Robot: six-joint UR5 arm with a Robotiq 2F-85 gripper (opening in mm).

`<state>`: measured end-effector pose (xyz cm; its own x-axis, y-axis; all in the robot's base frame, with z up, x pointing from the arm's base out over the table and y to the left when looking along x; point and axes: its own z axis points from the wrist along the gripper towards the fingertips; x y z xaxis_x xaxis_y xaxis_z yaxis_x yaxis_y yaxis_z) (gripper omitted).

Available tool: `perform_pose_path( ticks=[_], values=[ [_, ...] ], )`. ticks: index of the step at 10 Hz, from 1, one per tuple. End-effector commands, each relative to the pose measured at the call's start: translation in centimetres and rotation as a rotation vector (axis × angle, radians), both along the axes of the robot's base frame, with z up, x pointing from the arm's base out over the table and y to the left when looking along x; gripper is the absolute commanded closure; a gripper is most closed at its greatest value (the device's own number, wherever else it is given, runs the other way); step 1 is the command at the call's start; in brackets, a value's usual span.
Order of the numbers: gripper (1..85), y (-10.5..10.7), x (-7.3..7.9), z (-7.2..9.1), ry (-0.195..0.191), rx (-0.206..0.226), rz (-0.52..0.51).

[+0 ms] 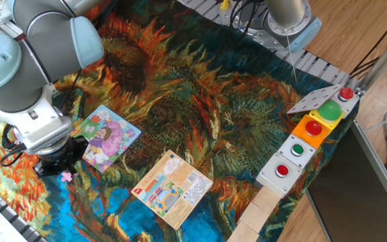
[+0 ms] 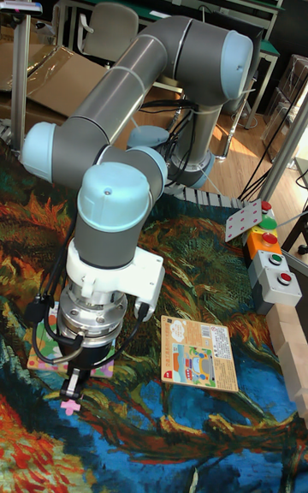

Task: Assemble one piece of a puzzle

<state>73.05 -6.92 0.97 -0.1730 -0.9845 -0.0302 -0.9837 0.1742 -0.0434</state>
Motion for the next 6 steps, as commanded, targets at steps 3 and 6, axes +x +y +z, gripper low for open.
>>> perform_pose_path(
  ticks=[3, 6],
  values=[
    [5.7, 0.14, -0.03, 0.17, 0.001, 0.014, 0.006],
    [4.7, 0.15, -0.05, 0.31, -0.001, 0.02, 0.012]
  ],
)
